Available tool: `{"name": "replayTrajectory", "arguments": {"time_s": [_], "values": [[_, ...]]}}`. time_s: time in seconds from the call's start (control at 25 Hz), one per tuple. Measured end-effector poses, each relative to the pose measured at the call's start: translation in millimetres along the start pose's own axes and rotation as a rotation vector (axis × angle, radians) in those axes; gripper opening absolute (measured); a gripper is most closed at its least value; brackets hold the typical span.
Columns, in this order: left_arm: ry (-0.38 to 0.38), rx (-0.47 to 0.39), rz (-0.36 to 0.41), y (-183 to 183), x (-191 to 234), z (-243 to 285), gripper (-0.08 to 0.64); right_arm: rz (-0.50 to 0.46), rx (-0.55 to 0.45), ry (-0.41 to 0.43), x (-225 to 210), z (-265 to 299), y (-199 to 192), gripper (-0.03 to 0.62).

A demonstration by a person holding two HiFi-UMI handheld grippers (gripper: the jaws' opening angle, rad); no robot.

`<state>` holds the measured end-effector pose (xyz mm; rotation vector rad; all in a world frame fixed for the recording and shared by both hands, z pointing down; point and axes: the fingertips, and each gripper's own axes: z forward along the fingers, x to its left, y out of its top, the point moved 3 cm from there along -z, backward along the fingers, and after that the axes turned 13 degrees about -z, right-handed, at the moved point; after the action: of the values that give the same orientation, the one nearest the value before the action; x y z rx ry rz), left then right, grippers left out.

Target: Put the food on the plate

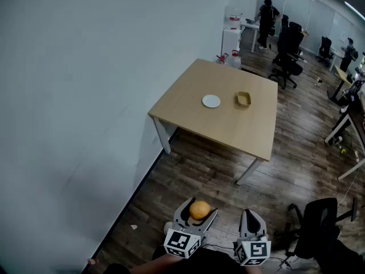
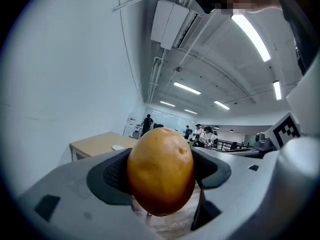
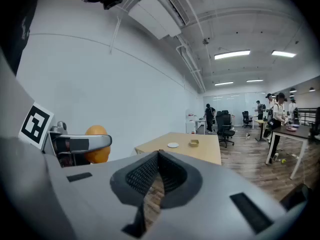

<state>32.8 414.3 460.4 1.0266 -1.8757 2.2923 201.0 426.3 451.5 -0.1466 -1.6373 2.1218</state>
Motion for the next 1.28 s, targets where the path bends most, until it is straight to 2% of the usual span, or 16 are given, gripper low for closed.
{"name": "replayTrajectory", "arguments": {"time_s": [0.6,0.8,1.04,1.28], "values": [[-0.057,0.027,0.046,59.0,100.8,1.7,0.324,0.074,-0.012,-0.088,66.7,78.6,34.6,0.06],[-0.1,0.047,0.011,67.2,132.5,5.0,0.324,0.055,0.015,-0.123,90.0,95.5,40.4,0.06],[-0.161,0.082,0.036,70.7,145.7,-3.2,0.324,0.07,0.057,-0.169,108.5,97.8,40.1,0.06],[-0.141,0.081,0.008,70.5,168.0,-4.8,0.324,0.049,0.076,-0.166,113.8,112.7,42.1,0.06]]}}
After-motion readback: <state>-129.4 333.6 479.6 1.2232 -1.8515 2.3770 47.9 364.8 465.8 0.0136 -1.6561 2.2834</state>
